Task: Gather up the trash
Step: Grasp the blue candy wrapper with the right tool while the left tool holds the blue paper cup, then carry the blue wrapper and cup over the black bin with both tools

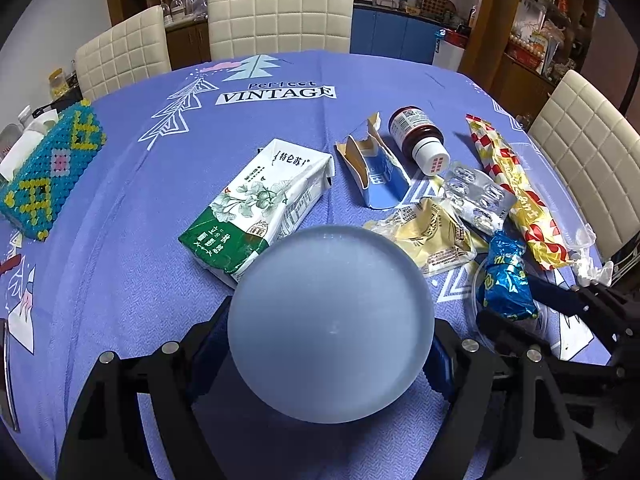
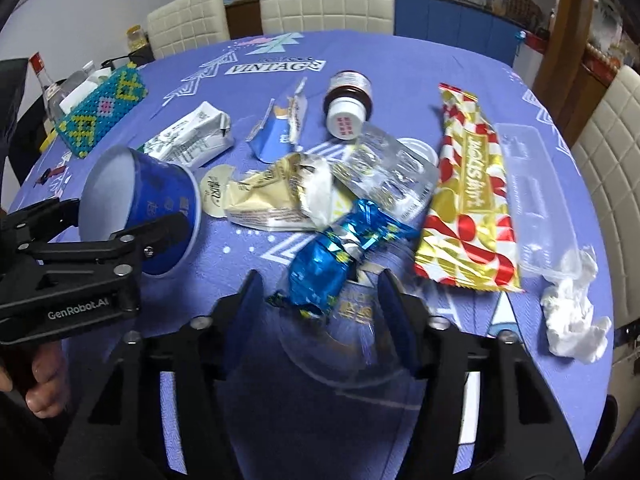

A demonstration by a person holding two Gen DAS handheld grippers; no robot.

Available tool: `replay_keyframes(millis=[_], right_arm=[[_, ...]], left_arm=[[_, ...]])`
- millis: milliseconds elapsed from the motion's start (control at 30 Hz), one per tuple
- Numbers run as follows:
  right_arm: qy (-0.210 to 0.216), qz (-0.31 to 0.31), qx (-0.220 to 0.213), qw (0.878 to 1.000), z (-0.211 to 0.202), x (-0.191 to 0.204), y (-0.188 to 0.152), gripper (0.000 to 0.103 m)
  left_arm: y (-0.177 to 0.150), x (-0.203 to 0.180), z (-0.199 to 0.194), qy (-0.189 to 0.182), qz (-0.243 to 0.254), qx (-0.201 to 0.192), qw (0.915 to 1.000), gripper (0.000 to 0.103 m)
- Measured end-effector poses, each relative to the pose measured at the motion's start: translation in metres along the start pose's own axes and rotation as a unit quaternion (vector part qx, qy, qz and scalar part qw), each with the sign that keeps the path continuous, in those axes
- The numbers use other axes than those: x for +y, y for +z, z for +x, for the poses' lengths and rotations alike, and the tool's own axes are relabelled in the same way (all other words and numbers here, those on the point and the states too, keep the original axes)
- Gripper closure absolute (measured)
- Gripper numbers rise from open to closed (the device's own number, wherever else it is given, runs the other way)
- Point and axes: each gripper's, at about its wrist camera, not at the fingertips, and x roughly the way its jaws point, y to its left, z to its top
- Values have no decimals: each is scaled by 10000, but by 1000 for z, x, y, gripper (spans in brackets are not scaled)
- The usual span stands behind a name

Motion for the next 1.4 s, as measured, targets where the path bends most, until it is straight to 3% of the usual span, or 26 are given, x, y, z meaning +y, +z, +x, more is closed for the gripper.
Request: replay_keyframes(millis=[100,400,700,1100,1400], right_arm=[[82,-20,-37,10000,-2,1,-1,72],[-157,-50,-239,9996,-26,-3,-6,74],[-483,161,-503,9974,-58,-19,-10,74],[-1041,834,-771,9881,-93,-58,-38,74],[-1499,1399,-893,9747,-118,-93,-62,74]], left_arm=[[1,-1,1,-13,23,20,10000,24],[1,-11,-11,-61,196,-116,9997,24],[7,-43,-33,-162,724,-479,9961,24],[7,-103,-47,-540,1599,-733,9829,24],[4,-157,-55,-895,2249,-833,9667,24]])
